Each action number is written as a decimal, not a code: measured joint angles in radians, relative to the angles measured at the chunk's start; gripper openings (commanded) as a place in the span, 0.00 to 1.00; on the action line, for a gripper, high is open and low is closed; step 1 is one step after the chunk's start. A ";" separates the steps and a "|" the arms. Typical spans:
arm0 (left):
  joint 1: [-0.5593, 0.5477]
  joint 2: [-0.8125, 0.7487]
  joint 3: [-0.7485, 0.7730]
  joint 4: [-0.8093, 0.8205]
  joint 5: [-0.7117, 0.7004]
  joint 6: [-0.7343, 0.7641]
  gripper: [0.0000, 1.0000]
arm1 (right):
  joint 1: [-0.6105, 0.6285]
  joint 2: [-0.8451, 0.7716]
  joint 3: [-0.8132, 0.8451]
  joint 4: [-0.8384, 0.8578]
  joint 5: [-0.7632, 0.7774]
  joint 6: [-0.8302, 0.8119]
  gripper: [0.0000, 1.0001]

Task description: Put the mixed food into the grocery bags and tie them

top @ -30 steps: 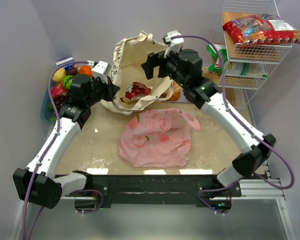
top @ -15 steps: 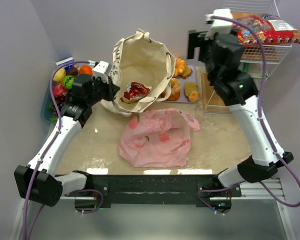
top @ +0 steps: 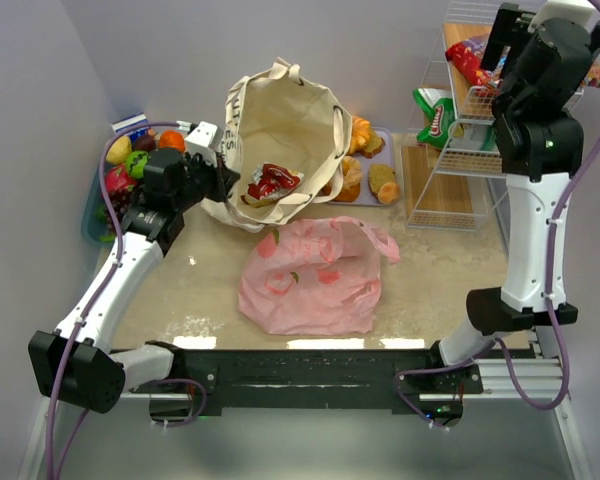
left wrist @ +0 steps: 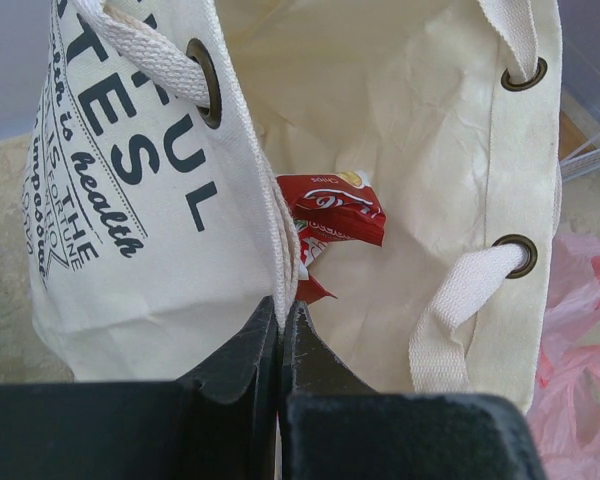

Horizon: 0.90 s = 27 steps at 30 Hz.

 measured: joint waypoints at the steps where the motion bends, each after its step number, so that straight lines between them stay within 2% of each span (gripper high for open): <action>1: 0.000 0.000 0.000 0.000 0.000 0.000 0.00 | -0.005 0.019 0.019 -0.008 -0.009 0.002 0.99; 15: 0.000 0.000 0.000 0.001 0.000 0.000 0.00 | -0.031 0.031 -0.094 -0.132 -0.029 0.125 0.97; 19: 0.000 0.000 0.000 0.001 0.000 0.000 0.00 | -0.039 0.016 -0.117 -0.123 -0.030 0.146 0.82; 20: 0.000 0.000 0.000 0.001 -0.001 0.000 0.00 | -0.042 0.011 -0.126 -0.119 -0.031 0.150 0.73; 21: 0.000 0.000 0.000 0.001 -0.001 0.000 0.00 | -0.044 0.008 -0.132 -0.114 -0.034 0.153 0.69; 26: 0.000 0.000 0.000 0.001 -0.001 0.000 0.00 | -0.060 0.006 -0.140 -0.099 -0.054 0.163 0.56; 27: 0.000 0.000 0.000 0.001 -0.001 0.000 0.00 | -0.061 0.006 -0.142 -0.097 -0.056 0.163 0.49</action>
